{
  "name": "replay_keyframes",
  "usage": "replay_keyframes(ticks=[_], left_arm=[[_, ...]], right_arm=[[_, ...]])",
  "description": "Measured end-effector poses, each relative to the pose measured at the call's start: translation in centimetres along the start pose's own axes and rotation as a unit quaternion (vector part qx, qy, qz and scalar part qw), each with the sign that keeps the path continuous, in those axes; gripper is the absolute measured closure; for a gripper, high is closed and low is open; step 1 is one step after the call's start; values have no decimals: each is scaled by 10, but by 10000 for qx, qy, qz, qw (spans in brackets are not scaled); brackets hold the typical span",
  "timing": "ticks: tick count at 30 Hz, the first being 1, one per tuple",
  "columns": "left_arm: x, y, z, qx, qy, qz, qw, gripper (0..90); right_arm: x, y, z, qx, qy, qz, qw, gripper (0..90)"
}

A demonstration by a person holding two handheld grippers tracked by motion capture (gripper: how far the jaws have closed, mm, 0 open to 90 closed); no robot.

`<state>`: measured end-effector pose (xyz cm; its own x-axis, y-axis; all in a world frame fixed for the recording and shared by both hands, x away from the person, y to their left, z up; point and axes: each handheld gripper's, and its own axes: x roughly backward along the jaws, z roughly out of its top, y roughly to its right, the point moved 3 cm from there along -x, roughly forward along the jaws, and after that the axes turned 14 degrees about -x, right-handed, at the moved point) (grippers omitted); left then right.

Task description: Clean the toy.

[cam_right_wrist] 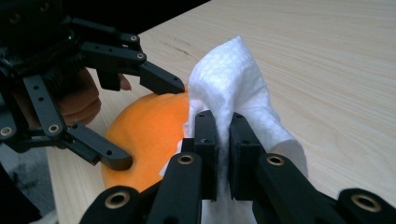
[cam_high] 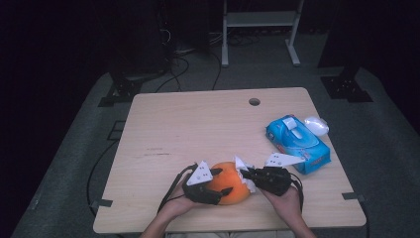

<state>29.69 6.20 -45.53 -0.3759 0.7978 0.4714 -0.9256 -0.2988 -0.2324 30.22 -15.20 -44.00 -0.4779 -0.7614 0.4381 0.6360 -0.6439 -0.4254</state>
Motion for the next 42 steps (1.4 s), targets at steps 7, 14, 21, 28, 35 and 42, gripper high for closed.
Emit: replay_keyframes(ticks=[7, 14, 21, 28, 35, 42], left_arm=[[0, 1, -2, 19, 25, -94, 10000, 297], [-2, 3, 0, -119, -37, -121, 9998, 296], [-1, 1, -1, -57, 8, -109, 9999, 299], [1, -4, -6, 54, 66, -93, 9999, 304], [3, -7, -8, 123, 78, 7, 9999, 303], [6, -12, -11, 241, 103, 48, 9996, 299]], right_arm=[[-3, -8, 1, 200, -9, 15, 9998, 830], [-1, -4, 1, 106, 59, -179, 9998, 830], [-5, -12, 1, 232, 24, -37, 9997, 831], [0, 9, -6, 60, -2, -308, 9995, 831], [4, 16, -10, 1, -91, -455, 9989, 831], [9, 14, -12, -109, -107, -387, 9991, 830]])
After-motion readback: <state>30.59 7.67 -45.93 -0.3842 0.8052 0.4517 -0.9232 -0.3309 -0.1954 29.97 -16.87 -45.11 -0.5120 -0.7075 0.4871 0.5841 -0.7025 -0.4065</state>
